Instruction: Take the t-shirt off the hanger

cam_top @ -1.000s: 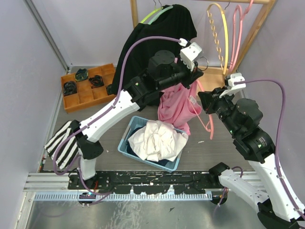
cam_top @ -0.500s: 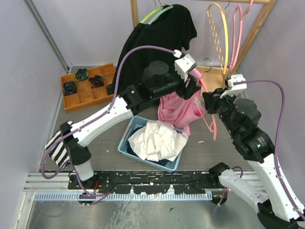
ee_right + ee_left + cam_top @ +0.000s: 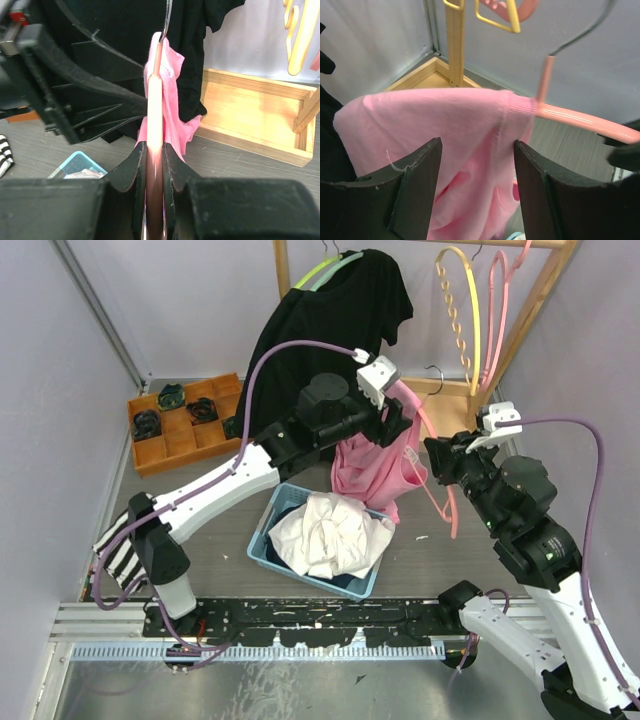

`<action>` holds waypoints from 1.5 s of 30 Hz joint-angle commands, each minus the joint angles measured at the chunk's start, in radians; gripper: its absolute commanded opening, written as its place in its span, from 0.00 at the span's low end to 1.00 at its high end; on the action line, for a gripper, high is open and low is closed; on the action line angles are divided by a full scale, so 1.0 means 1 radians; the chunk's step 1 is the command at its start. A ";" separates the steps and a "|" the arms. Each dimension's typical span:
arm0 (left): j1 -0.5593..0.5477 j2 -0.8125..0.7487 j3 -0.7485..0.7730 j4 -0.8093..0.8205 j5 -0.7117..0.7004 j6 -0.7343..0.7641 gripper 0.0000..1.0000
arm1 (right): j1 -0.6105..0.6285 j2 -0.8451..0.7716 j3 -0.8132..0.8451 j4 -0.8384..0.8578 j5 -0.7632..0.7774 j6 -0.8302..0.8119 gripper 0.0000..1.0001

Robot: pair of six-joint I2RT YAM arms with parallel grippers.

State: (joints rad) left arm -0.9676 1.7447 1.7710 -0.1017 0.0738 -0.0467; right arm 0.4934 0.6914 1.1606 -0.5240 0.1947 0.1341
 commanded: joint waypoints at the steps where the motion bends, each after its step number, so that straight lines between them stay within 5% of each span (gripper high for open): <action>1: 0.013 0.053 0.061 0.045 -0.004 -0.025 0.65 | -0.003 -0.026 0.016 0.119 -0.027 -0.003 0.01; 5: 0.019 0.087 0.109 0.024 -0.004 -0.029 0.52 | -0.004 -0.034 0.018 0.113 -0.025 -0.002 0.01; 8: 0.020 0.084 0.106 0.033 -0.008 -0.045 0.16 | -0.004 -0.038 0.018 0.108 -0.020 -0.002 0.01; 10: 0.021 0.071 0.086 0.043 -0.023 -0.051 0.01 | -0.004 -0.039 0.019 0.101 -0.015 -0.003 0.01; 19: 0.066 0.032 0.063 0.011 -0.126 -0.049 0.00 | -0.004 -0.061 0.006 0.087 -0.005 -0.005 0.01; 37: 0.159 0.062 0.084 0.036 -0.026 -0.137 0.00 | -0.003 -0.113 0.001 0.053 0.008 -0.022 0.01; 45: 0.182 0.162 0.245 -0.070 -0.119 -0.126 0.00 | -0.004 -0.158 0.052 0.012 0.004 -0.016 0.01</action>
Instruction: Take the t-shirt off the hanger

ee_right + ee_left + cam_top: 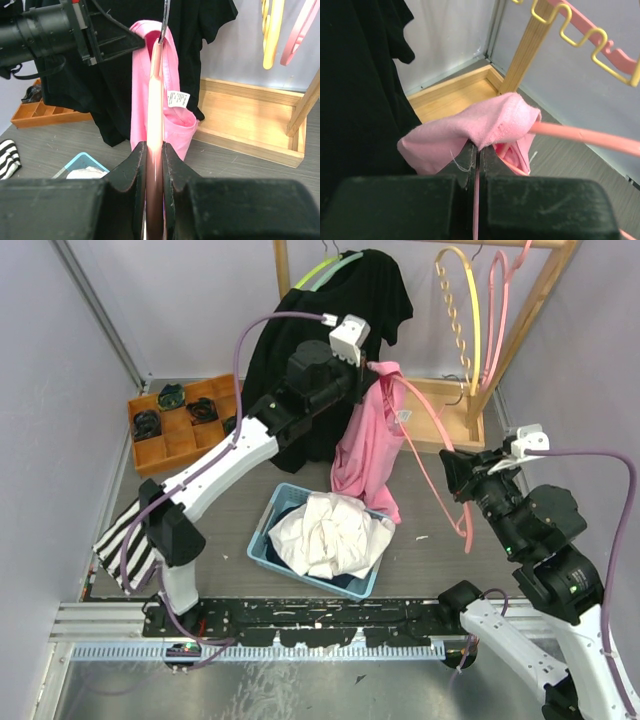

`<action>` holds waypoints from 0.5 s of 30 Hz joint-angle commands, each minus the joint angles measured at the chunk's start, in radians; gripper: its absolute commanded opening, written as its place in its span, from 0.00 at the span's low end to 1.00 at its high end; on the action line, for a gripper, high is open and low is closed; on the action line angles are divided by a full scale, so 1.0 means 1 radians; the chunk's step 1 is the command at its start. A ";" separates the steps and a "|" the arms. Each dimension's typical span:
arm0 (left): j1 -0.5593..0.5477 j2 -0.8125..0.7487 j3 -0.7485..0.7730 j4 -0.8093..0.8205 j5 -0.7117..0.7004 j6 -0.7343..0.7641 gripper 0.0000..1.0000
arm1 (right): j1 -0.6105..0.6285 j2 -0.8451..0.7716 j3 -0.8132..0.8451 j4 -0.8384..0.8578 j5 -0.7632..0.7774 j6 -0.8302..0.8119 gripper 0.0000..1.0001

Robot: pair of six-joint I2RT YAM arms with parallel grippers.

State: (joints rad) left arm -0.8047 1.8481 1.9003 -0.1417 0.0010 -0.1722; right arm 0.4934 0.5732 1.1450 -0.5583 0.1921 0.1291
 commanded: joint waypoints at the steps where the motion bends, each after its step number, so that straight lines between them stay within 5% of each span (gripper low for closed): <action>1: 0.023 0.084 0.157 -0.044 -0.050 -0.001 0.00 | -0.003 -0.050 0.076 0.038 0.009 -0.012 0.01; 9: 0.044 0.229 0.389 -0.133 -0.077 -0.007 0.00 | -0.004 -0.105 0.131 -0.016 0.070 -0.011 0.01; 15: 0.044 0.106 0.274 -0.032 0.011 -0.035 0.00 | -0.004 -0.122 0.134 -0.021 0.196 -0.007 0.01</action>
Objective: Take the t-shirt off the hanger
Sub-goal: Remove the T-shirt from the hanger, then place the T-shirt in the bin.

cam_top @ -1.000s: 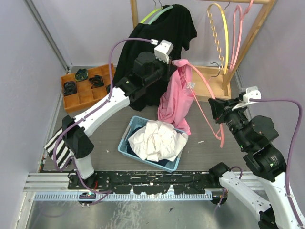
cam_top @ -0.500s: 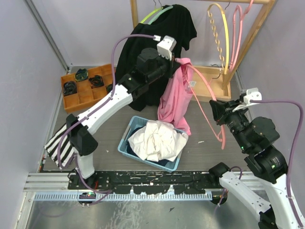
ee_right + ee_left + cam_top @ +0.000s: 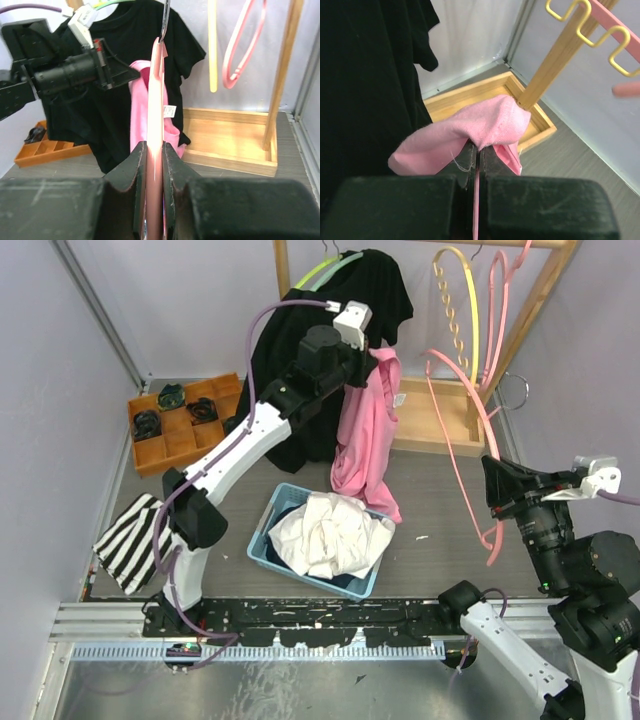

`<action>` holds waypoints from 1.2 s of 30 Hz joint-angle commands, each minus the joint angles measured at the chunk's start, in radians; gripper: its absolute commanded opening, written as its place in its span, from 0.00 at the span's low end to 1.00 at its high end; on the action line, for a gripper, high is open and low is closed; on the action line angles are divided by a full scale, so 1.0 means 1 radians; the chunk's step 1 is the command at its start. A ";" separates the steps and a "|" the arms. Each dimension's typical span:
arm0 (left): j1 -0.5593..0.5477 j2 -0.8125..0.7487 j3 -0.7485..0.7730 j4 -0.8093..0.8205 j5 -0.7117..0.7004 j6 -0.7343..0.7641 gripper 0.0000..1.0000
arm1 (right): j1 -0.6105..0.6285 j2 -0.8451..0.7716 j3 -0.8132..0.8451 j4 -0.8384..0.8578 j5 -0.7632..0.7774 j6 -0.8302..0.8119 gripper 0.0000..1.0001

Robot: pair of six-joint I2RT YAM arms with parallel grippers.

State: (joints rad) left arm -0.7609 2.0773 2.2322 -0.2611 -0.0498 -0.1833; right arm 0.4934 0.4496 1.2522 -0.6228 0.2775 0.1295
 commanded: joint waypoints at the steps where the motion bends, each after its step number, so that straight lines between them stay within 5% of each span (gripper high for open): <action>1: 0.000 -0.143 -0.082 0.103 0.080 -0.029 0.00 | -0.004 0.004 0.026 0.043 0.124 -0.005 0.01; 16: -0.051 -0.594 -0.254 0.214 0.268 0.010 0.00 | -0.004 0.036 -0.041 0.102 0.136 0.021 0.01; 36: -0.052 -0.751 -0.150 0.210 0.351 -0.137 0.00 | -0.004 0.024 -0.057 0.117 0.067 0.056 0.01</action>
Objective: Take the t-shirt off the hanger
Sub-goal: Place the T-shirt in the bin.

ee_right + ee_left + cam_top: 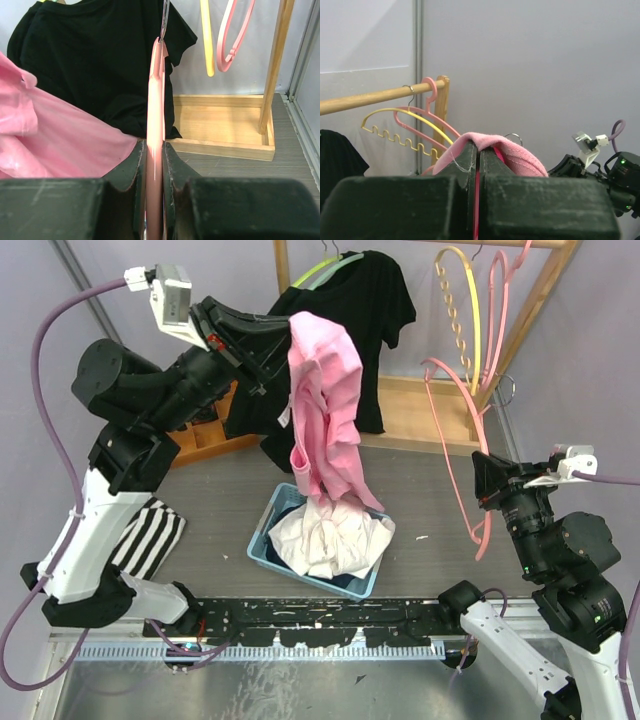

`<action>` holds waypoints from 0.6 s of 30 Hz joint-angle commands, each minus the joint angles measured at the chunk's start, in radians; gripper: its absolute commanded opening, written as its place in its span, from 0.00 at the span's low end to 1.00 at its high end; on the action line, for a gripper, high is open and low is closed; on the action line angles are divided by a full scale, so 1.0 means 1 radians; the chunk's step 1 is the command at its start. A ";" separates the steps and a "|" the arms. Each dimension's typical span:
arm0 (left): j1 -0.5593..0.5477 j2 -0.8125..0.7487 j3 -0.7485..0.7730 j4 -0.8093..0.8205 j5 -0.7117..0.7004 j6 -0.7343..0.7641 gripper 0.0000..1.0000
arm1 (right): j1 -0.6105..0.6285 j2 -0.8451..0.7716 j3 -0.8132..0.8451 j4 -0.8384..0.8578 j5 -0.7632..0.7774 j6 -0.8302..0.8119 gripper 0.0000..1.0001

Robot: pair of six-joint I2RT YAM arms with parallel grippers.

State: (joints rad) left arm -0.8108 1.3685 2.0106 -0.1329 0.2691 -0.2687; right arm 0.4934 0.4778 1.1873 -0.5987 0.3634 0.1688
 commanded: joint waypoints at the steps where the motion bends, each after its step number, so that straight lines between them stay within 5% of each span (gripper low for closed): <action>1: -0.003 -0.042 0.084 0.082 0.029 -0.057 0.00 | -0.004 -0.003 0.009 0.094 -0.019 0.016 0.01; 18: -0.004 -0.090 0.139 -0.029 -0.097 -0.108 0.00 | -0.004 0.009 0.005 0.110 -0.050 0.028 0.01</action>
State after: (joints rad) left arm -0.8124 1.3003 2.1658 -0.1627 0.2047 -0.3439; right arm 0.4934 0.4778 1.1873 -0.5911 0.3302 0.1867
